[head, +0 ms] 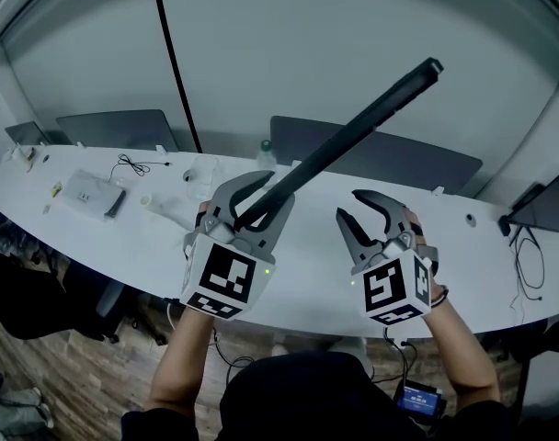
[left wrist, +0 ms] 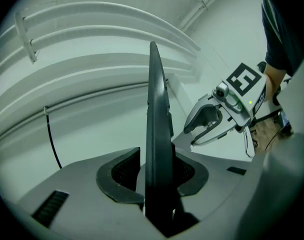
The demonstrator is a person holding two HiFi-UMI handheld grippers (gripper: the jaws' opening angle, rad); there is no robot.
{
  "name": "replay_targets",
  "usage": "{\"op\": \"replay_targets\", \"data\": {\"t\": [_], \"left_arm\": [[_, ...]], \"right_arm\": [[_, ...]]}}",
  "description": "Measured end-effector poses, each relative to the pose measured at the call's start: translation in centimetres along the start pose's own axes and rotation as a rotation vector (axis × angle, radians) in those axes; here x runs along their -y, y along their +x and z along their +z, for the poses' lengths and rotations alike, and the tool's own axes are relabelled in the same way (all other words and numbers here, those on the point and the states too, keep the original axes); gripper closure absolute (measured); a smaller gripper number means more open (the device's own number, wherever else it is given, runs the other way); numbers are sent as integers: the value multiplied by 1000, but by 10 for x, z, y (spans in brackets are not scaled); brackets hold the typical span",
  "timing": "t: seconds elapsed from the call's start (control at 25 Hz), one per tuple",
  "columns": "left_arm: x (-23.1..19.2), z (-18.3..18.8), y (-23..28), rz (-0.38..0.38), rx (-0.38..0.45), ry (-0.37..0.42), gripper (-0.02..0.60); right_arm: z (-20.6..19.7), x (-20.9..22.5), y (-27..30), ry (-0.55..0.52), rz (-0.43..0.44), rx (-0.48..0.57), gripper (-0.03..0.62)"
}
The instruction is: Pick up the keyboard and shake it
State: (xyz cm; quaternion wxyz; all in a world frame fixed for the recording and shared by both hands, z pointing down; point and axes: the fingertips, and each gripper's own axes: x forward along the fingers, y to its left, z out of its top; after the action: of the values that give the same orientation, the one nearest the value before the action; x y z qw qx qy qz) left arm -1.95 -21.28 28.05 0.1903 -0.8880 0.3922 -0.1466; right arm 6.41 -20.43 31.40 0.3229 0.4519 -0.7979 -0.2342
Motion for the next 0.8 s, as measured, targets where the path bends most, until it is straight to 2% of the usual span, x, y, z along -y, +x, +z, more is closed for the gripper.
{"op": "replay_targets", "data": {"t": [0.24, 0.64, 0.8], "left_arm": [[2, 15, -5, -91, 115, -203, 443], [0, 27, -16, -182, 203, -388, 445], [6, 34, -18, -219, 228, -422, 445]], "right_arm": [[4, -4, 3, 138, 81, 60, 451], [16, -16, 4, 343, 253, 149, 450], [18, -19, -3, 385, 311, 186, 450]]}}
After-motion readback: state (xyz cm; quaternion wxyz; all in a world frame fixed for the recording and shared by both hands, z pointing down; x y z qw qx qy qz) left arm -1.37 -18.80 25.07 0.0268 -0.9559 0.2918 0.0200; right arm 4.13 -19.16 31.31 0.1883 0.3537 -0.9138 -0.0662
